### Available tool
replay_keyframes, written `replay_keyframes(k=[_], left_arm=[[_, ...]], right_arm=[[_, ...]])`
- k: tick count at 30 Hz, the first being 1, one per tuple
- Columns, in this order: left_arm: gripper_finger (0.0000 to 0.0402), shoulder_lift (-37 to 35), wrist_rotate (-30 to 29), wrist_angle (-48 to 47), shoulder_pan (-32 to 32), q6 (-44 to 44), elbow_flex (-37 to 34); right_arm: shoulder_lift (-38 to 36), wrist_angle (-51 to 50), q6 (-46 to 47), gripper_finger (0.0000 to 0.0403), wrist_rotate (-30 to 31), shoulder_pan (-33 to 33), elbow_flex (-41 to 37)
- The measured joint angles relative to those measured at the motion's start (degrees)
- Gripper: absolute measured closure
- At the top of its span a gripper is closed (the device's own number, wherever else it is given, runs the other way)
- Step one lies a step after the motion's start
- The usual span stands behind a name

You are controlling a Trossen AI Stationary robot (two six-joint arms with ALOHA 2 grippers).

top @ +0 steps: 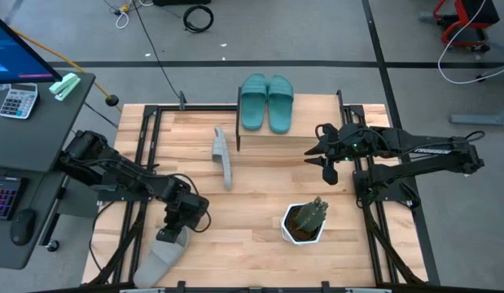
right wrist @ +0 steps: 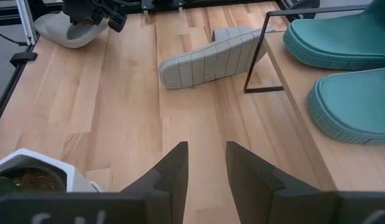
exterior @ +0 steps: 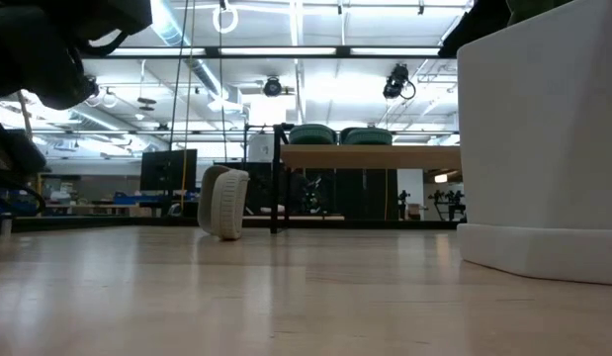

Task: Pick and place slides into the shelf
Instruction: Put the bottom gray slides on the shelf

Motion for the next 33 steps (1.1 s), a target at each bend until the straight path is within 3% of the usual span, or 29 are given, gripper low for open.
replay_keyframes(k=[4, 9, 14, 22, 28, 33], left_arm=[[0.0394, 0.00, -1.11, -2.38, -0.01, 0.43, 0.97], [0.0398, 0.02, -8.77, -17.86, -0.15, 7.14, 9.16], [0.0399, 0.02, -22.79, -33.11, -0.07, 12.08, 21.73], [0.0400, 0.00, -44.72, -48.08, -0.24, 16.68, 38.82], [0.0401, 0.00, -67.62, -55.83, -2.26, 21.00, 42.25], [0.0401, 0.03, -76.02, -56.45, -2.64, 21.28, 42.27]], right_arm=[[0.00, 0.00, -0.45, 0.0289, 0.00, 0.00, 0.00], [0.00, 0.00, -0.81, 0.0289, 0.02, -0.02, 0.00], [0.00, 0.00, -0.85, 0.0289, 0.02, -0.02, 0.00], [-0.11, 0.27, -0.45, 0.0289, 2.84, -0.02, 0.00], [-0.11, 5.02, 0.31, 0.0289, 5.57, -0.07, 0.00], [-0.13, 6.21, -0.28, 0.0289, 5.60, -0.07, 0.00]])
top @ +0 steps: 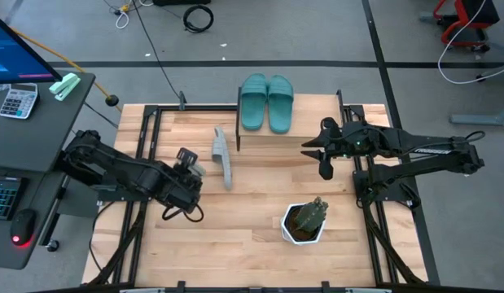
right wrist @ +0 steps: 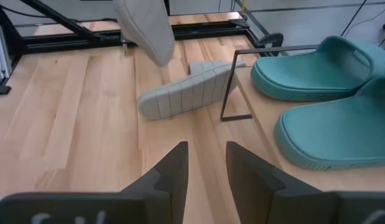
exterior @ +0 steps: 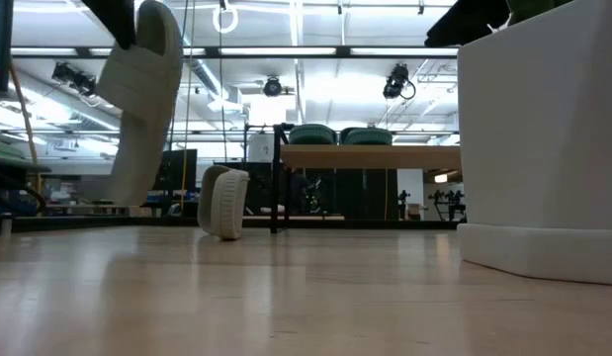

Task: Pick and place slides into the shelf
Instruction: Put the bottom gray slides on the shelf

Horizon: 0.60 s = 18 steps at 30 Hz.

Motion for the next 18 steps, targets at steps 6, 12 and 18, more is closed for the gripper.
replay_keyframes(k=[6, 12, 18], left_arm=[[0.0401, 2.64, -7.86, 0.00, -1.13, 8.24, 0.09], [0.0401, 6.65, -20.49, -0.01, -2.23, 22.15, 0.07], [0.0401, 7.55, -36.34, -0.03, -2.19, 30.63, 0.07]], right_arm=[[0.01, 0.00, 0.00, 0.0288, 0.07, 0.00, 0.00], [0.00, 0.01, 0.21, 0.0288, 0.26, 0.00, 0.00], [0.02, 0.41, 0.15, 0.0288, 0.26, 0.00, 0.00]])
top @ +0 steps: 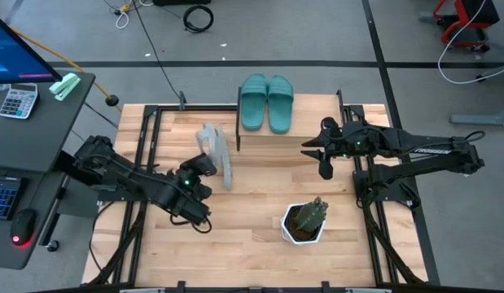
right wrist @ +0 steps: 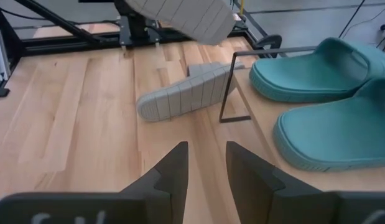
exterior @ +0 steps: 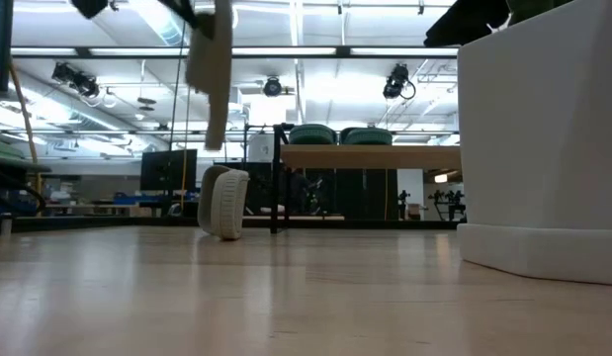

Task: Pick and place slides into the shelf
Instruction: Put the bottom gray slides on the shelf

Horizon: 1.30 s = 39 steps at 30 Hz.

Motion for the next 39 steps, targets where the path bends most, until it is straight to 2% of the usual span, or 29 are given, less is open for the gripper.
replay_keyframes(k=[2, 8, 14, 17, 19, 22, 24, 27, 33, 39], left_arm=[[0.0401, -0.03, -4.26, 0.00, 0.00, 2.83, 0.01], [0.0401, -0.21, -10.17, 0.15, 0.03, 2.99, 0.28], [0.0401, -0.21, -18.40, 5.70, 0.13, 2.77, 0.28], [0.0401, -0.21, -19.18, 9.31, 0.63, -0.78, 0.27], [0.0401, -0.21, -18.58, 9.99, 1.10, -4.61, 0.26], [0.0401, -0.21, -18.37, 9.79, 1.18, -5.67, 0.26], [0.0401, -0.21, -16.28, 9.86, 1.14, -7.66, 0.26], [0.0400, -0.21, -8.18, 9.94, 1.36, -18.56, 0.26], [0.0379, -0.21, 7.03, 9.96, 1.60, -48.81, 0.26], [0.0360, -0.28, 8.06, 9.48, -2.77, -75.94, -2.03]], right_arm=[[0.00, 0.74, -0.16, 0.0288, 0.00, 0.00, 0.01], [0.00, 5.08, -2.27, 0.0288, -0.12, 0.00, 0.00], [0.00, 16.08, -8.75, 0.0288, -5.45, 0.00, 0.00], [0.00, 18.98, -10.28, 0.0288, -8.14, 0.03, 0.00], [0.00, 19.22, -10.34, 0.0288, -8.15, 0.02, 0.00], [0.00, 18.77, -10.30, 0.0288, -8.15, 0.00, 0.00], [0.00, 18.42, -9.95, 0.0288, -8.17, 0.02, 0.01], [0.00, 17.68, -9.31, 0.0288, -8.28, 0.04, 0.00], [0.15, 17.27, -9.29, 0.0289, -8.31, 0.04, 0.00], [0.83, 17.47, -10.14, 0.0289, -8.28, 0.00, 0.02]])
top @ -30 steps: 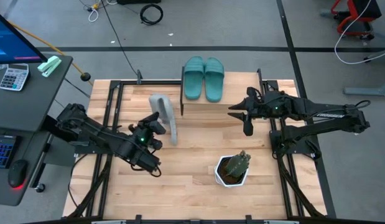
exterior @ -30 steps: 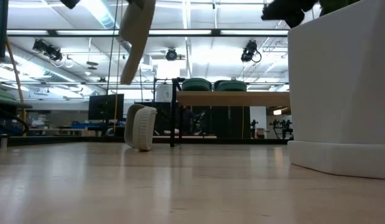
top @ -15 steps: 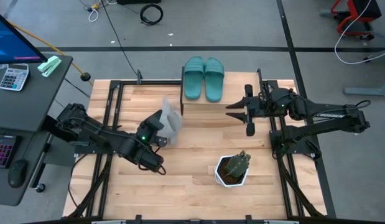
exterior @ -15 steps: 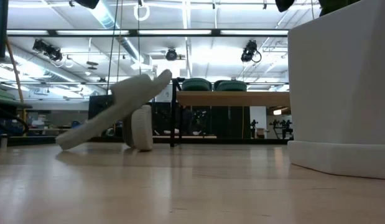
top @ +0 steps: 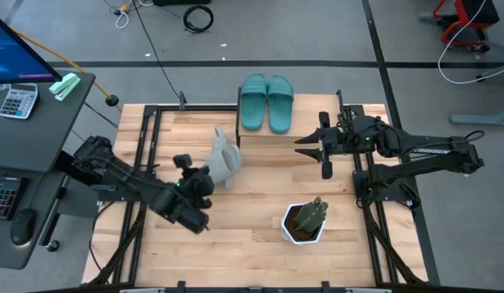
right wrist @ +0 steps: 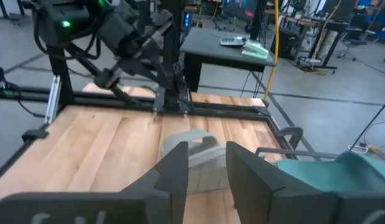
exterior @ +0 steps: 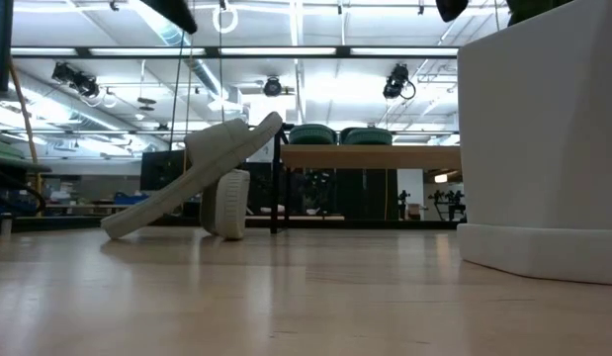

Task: Pick and place slides into the shelf
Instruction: Put the bottom gray slides on the shelf

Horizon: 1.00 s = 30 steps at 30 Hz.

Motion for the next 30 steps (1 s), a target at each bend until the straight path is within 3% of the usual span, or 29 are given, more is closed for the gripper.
replay_keyframes(k=[12, 18, 26, 30], left_arm=[[0.0367, 0.00, -4.76, 0.29, -7.34, -48.26, -18.69], [0.0361, 0.00, -5.80, 5.88, -8.94, -63.01, -23.59], [0.0353, 0.00, -7.39, 25.97, -9.84, -64.28, -34.01], [0.0323, 0.07, -9.62, 39.92, -9.79, -53.05, -38.04]], right_arm=[[8.94, 0.15, 2.46, 0.0289, 1.86, -2.58, 5.24], [13.64, -6.01, 4.19, 0.0284, -0.71, -4.02, 11.61], [17.04, -8.13, 2.86, 0.0277, -0.90, -3.82, 13.51], [17.60, -8.51, 2.38, 0.0276, -0.87, -3.87, 13.49]])
